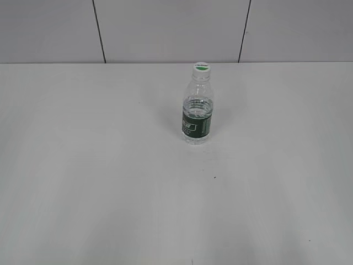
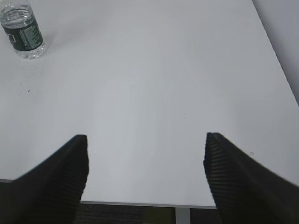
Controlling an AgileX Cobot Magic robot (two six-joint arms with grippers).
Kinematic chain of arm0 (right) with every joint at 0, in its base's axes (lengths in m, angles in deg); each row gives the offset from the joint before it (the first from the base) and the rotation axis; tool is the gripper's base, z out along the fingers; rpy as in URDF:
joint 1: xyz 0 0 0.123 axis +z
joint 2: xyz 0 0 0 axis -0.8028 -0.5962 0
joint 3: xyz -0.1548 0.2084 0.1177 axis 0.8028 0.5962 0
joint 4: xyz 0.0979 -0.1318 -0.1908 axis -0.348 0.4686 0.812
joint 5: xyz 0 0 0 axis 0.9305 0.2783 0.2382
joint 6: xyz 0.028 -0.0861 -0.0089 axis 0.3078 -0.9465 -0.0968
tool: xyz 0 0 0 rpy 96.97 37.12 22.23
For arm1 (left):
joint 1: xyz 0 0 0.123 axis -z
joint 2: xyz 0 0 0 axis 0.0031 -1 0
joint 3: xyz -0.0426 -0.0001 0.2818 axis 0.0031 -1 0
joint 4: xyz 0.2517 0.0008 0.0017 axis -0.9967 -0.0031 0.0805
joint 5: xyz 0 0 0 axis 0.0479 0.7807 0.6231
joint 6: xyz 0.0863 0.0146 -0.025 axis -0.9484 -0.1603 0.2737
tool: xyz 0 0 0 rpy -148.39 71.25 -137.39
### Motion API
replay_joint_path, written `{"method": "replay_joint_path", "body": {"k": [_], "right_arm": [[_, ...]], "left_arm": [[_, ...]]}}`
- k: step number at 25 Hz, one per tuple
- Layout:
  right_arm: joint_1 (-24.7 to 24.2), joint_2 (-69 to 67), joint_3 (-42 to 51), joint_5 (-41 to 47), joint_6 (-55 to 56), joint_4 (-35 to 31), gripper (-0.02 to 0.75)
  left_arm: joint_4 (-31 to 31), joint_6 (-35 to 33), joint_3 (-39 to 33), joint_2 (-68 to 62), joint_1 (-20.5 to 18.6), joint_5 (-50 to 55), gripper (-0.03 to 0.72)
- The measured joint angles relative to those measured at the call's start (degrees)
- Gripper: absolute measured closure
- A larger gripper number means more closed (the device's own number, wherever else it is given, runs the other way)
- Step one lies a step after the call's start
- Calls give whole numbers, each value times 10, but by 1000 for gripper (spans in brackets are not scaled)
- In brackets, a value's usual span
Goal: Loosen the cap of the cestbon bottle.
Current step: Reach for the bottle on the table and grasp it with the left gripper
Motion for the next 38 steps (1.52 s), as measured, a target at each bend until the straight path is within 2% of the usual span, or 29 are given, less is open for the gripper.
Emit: {"method": "replay_joint_path", "body": {"k": [16, 20, 26, 31, 38], "right_arm": [[0, 0, 0, 0, 0, 0, 150], [0, 0, 0, 0, 0, 0, 150], [0, 0, 0, 0, 0, 0, 150], [0, 0, 0, 0, 0, 0, 150], [0, 0, 0, 0, 0, 0, 150]], "left_arm": [[-7, 0, -1, 0, 0, -1, 151], [10, 0, 16, -9, 0, -8, 151], [37, -14, 54, -91, 0, -128, 151], [43, -29, 90, -208, 0, -251, 174], [86, -44, 118, -385, 0, -406, 190]]}}
